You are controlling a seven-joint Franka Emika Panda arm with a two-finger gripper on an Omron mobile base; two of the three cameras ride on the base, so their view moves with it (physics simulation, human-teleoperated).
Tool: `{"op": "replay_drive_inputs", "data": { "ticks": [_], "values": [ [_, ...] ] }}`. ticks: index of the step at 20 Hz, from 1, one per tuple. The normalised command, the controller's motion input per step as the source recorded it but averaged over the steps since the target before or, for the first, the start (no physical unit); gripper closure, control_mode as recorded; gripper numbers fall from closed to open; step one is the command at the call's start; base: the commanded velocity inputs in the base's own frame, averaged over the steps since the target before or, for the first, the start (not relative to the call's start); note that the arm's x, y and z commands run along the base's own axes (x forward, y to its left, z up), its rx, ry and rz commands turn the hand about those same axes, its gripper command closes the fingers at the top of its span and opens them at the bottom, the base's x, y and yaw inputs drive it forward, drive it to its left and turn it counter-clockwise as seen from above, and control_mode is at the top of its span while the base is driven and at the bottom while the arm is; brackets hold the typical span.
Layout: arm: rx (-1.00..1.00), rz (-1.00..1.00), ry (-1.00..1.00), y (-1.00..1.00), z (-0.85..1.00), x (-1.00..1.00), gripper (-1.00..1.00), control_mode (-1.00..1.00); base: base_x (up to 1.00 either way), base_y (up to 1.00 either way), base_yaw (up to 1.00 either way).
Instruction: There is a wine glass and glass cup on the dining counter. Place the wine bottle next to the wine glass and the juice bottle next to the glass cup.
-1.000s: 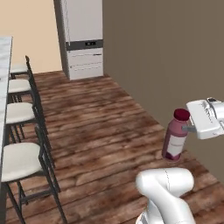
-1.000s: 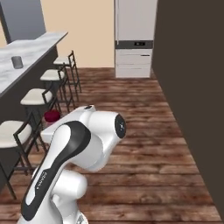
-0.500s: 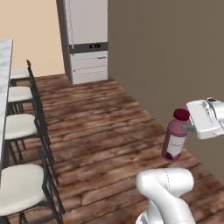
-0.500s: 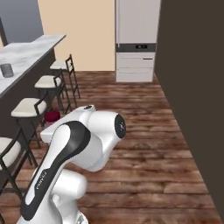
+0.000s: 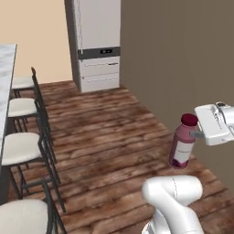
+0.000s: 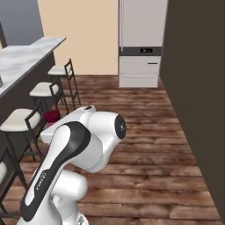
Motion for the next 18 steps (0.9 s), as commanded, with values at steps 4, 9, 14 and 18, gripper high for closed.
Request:
{"op": "replay_drive_inputs", "data": {
  "ticks": [4, 9, 14, 18],
  "values": [
    [0.00, 0.00, 0.00, 0.00, 0.00, 0.00, 1.00, 1.00, 0.65, -0.30, 0.06],
    [0.00, 0.00, 0.00, 0.00, 0.00, 0.00, 1.00, 1.00, 0.56, -0.41, 0.03],
    [0.00, 0.00, 0.00, 0.00, 0.00, 0.00, 1.00, 1.00, 0.60, -0.40, 0.02],
    [0.00, 0.00, 0.00, 0.00, 0.00, 0.00, 1.00, 1.00, 0.69, -0.29, 0.09]
  ]
}}
